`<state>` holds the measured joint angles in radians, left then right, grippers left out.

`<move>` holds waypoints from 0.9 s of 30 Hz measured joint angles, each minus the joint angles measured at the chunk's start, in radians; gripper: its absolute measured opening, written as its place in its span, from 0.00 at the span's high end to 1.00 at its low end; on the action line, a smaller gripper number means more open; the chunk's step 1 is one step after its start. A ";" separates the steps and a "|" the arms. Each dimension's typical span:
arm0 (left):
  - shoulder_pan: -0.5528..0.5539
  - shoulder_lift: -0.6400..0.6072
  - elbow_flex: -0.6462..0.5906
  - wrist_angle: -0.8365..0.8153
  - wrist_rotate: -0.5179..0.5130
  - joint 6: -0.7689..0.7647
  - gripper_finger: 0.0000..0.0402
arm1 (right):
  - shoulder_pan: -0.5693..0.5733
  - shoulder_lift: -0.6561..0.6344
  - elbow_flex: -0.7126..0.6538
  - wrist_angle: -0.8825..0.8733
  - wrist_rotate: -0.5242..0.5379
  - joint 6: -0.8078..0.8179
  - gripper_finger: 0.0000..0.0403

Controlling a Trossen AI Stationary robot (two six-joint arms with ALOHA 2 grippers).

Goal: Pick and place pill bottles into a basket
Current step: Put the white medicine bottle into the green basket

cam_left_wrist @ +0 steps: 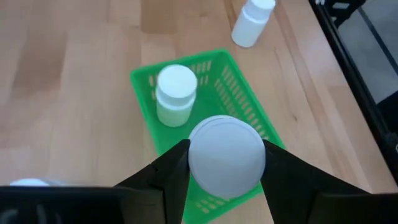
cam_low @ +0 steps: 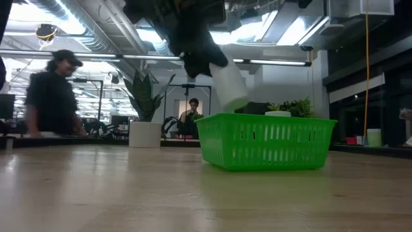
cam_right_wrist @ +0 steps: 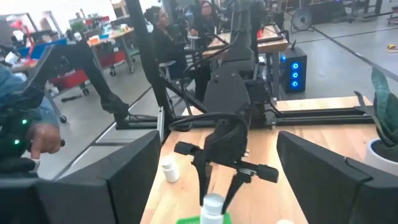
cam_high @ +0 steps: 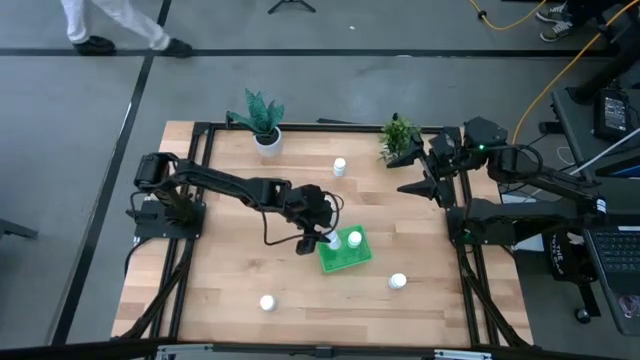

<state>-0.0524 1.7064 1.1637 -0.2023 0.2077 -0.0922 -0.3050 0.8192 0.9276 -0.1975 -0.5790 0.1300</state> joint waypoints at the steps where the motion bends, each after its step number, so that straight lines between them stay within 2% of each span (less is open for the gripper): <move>1: -0.003 0.005 0.000 0.004 0.001 -0.002 0.59 | 0.004 0.000 0.000 -0.007 0.000 -0.004 0.20; 27: 0.009 0.094 -0.001 -0.057 0.052 -0.009 0.59 | 0.011 0.001 0.000 -0.008 0.001 -0.010 0.20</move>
<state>-0.0433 1.8006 1.1623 -0.2597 0.2600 -0.1017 -0.2939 0.8200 0.9276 -0.2054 -0.5777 0.1200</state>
